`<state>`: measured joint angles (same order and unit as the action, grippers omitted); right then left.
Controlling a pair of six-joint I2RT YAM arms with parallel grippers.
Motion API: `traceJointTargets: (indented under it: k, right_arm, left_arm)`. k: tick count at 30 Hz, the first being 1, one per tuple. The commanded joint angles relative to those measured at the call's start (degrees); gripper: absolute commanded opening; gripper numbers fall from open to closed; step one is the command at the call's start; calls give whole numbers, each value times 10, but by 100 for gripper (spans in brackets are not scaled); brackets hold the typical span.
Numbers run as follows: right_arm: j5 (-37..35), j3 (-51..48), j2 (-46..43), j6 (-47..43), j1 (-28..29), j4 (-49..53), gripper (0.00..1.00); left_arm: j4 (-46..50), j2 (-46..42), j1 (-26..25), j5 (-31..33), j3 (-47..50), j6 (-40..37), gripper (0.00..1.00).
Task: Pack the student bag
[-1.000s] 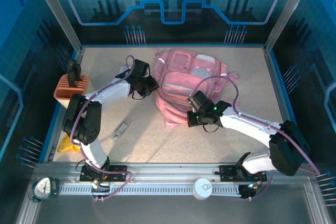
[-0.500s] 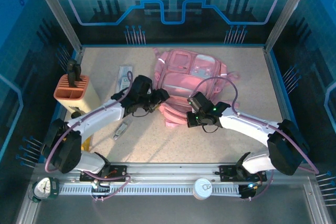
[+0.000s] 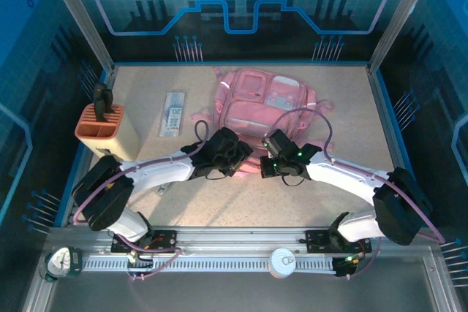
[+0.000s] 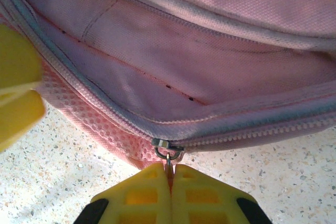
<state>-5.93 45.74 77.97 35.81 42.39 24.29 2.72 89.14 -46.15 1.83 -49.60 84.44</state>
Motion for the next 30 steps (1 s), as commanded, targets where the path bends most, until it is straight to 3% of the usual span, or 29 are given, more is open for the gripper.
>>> traceJointTargets:
  k: [1, 10, 17, 22, 30]
  right_arm:
    - [3, -14, -11, 7, 9, 11, 0]
    - [9, -11, 5, 1, 10, -3, 0]
    - [-24, 3, 29, -5, 10, 11, 0]
    - [-11, 15, 53, -20, 11, -23, 0]
    - [-33, 43, 103, -28, 11, -21, 12]
  left_arm:
    - [16, 30, -8, 31, -42, 39, 57]
    - [40, 98, -7, 49, -67, 42, 48]
    - [49, 98, -3, 55, -65, 31, 17]
    - [68, 87, -3, 59, -80, 8, 4]
    - [59, 81, -3, 49, -80, 1, 0]
